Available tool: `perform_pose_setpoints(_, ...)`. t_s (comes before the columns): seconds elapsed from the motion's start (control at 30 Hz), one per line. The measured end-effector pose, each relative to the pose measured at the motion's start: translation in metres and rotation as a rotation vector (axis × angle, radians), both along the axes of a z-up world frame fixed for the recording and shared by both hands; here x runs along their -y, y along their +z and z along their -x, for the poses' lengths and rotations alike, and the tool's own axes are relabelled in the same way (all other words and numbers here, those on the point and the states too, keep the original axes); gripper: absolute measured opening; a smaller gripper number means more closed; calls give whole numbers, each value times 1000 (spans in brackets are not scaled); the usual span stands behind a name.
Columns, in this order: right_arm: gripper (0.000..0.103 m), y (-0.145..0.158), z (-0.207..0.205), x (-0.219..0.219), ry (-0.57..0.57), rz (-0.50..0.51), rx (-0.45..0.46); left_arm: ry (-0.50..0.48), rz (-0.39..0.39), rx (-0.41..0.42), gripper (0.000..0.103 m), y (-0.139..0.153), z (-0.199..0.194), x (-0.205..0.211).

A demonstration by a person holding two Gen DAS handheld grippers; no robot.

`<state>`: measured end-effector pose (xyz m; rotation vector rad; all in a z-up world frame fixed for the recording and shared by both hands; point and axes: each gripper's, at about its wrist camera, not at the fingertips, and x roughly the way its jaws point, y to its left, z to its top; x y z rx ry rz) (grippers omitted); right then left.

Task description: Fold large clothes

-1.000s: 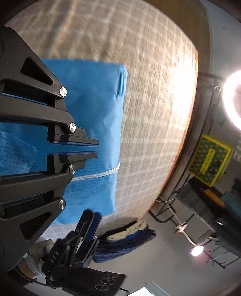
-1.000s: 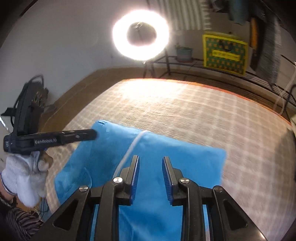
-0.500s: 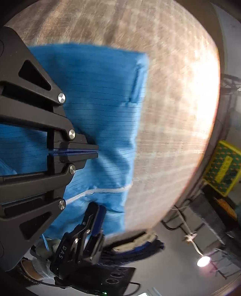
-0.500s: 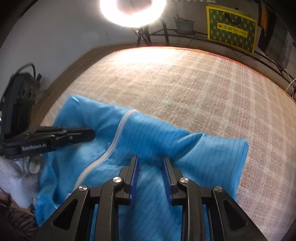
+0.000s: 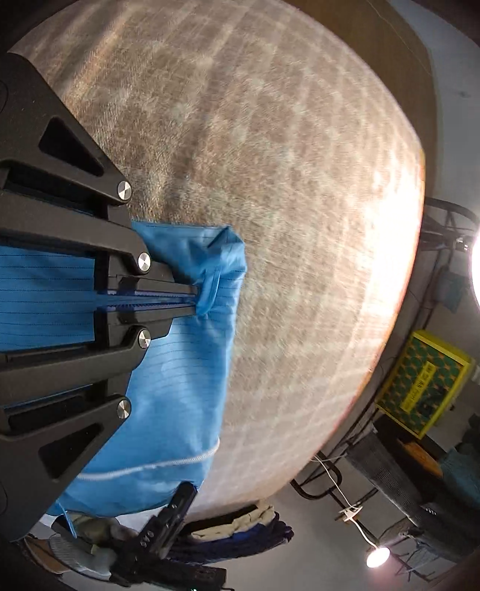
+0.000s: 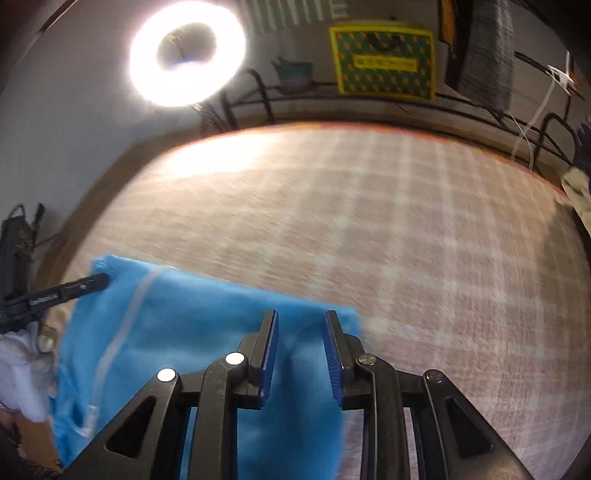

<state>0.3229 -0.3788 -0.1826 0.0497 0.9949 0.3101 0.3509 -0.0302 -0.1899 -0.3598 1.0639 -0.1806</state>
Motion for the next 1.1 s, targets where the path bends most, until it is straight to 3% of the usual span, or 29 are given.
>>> perform_pose_setpoints(0.13,22,2,2,-3,21,82,20,-12,-49,13,2,0,1,2)
perform_pose_setpoints(0.23,23,12,7,7,-26,125,9,13,-91,28,2,8,15,-3)
perform_pose_setpoints(0.33,23,35,29,25,-19,51,37,20,-92,63,2,25,37,-16)
perform_pose_setpoints(0.53,25,64,91,26,88,-100,57,4,36,96,2,54,90,-34)
perform_pose_setpoints(0.67,23,50,134,10,173,-22,6,-18,72,36,2,45,114,-35)
perform_pose_setpoints(0.9,23,16,168,6,211,42,-78,-28,-7,-75,2,7,146,-39)
perform_pose_setpoints(1.1,23,2,189,15,227,98,-107,-66,-48,-69,2,7,163,-39)
